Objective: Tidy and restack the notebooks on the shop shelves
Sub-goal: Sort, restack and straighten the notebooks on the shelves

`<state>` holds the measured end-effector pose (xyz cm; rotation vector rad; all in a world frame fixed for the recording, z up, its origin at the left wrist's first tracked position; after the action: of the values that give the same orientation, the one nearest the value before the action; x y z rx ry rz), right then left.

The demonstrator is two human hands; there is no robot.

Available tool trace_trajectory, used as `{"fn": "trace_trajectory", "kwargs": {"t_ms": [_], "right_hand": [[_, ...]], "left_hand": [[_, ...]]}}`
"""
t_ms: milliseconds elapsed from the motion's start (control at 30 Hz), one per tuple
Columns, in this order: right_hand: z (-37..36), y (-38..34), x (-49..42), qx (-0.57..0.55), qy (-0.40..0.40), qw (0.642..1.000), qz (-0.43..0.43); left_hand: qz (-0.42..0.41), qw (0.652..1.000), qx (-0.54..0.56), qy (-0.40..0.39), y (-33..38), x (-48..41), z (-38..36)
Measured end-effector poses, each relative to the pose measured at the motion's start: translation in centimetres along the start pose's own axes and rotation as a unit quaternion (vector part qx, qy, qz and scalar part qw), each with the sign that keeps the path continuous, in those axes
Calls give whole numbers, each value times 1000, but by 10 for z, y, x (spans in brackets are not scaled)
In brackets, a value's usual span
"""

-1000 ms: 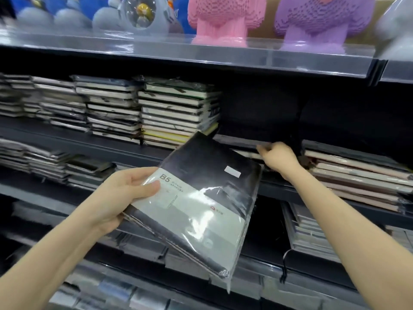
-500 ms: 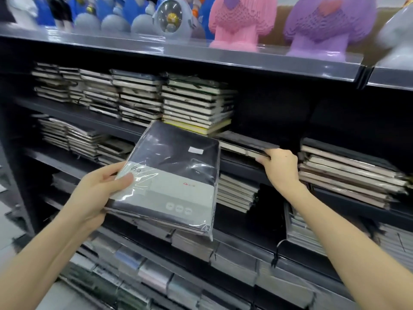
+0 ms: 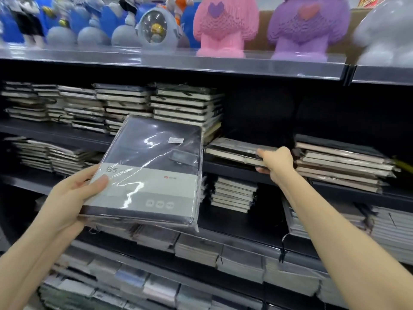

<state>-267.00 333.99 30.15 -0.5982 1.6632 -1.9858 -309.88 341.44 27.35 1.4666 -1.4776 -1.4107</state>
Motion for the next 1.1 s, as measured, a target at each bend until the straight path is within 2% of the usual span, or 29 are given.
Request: {"fn": "trace_trajectory", "kwargs": {"t_ms": [100,267,367,700,933,1100], "right_hand": [[1,6,6,-90,23,996,9],[2,-2,29,-85,43,990,101],[11,-5,44,-113,72,983,126],[119,-16,87,-150,106,964,191],[224,-22,37,-173,177,956,160],[262,-27,-13,-152,203,958,130]], "left_hand": [[2,1000,-2,-1,3,-6,-3],[11,1000,12,-21,1,-13,-7],[18,999,22,-45,-1,-14,-15],[24,991,39,-122,-9,-10,-79],[38,988,54,-138,-18,-6,-158],[57,990,53,-122,-30,-7,-219]]}}
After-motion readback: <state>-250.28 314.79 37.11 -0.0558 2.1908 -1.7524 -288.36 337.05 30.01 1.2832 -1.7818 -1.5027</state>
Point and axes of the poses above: each hand's wrist, its own x-axis away from the middle knuckle, its own z-axis out of the back of the hand, y = z × x, the point moved 10 cm from there along -x, towards the middle knuckle, and after that the axes turned 3 degrees about -z, right-handed, at the moved point
